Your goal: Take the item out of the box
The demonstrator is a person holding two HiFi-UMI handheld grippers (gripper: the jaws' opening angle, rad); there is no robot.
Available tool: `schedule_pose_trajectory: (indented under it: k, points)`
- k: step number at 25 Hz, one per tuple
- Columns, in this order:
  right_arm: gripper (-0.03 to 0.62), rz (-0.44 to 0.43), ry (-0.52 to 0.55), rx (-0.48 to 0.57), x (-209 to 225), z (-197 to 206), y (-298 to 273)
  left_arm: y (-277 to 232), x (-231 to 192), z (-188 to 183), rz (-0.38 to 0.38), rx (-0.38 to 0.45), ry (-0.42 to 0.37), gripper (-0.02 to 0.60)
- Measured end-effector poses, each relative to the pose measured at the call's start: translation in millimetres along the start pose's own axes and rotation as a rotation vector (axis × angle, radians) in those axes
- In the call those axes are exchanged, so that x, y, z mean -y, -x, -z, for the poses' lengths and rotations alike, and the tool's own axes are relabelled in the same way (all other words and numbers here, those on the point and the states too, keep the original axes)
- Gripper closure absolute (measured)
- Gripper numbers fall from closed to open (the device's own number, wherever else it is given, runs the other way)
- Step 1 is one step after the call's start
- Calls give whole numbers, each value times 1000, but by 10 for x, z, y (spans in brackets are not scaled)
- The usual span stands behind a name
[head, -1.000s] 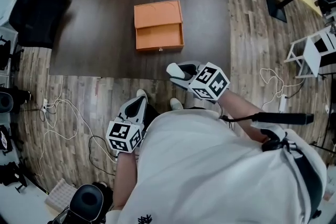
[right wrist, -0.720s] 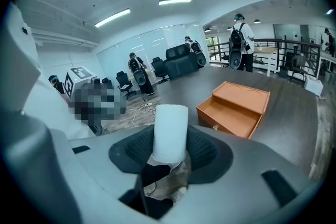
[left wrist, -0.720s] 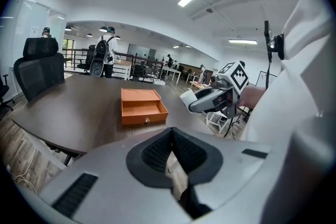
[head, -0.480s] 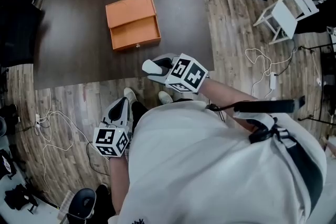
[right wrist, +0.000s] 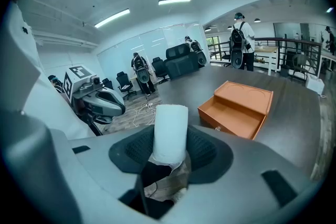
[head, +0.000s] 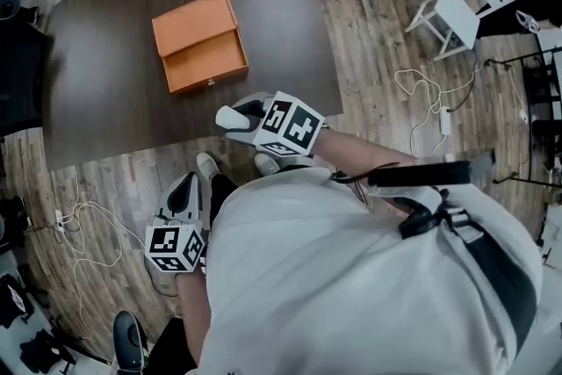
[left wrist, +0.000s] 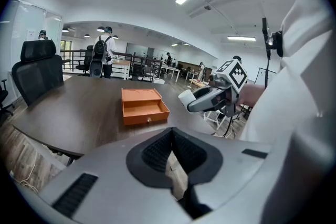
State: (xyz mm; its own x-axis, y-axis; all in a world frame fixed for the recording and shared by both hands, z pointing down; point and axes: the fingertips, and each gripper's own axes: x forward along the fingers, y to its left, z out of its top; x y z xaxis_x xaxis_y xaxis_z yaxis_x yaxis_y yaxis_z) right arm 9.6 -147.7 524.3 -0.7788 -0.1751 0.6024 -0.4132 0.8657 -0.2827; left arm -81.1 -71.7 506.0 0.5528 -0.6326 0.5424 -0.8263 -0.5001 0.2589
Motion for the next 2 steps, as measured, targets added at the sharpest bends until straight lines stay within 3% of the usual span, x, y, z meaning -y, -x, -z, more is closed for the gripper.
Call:
schedule_pose_trajectory:
  k: [2]
  points:
    - [414,-4,0,2,-9,-3,-6,13,-12,2,-5,-4,-4,572]
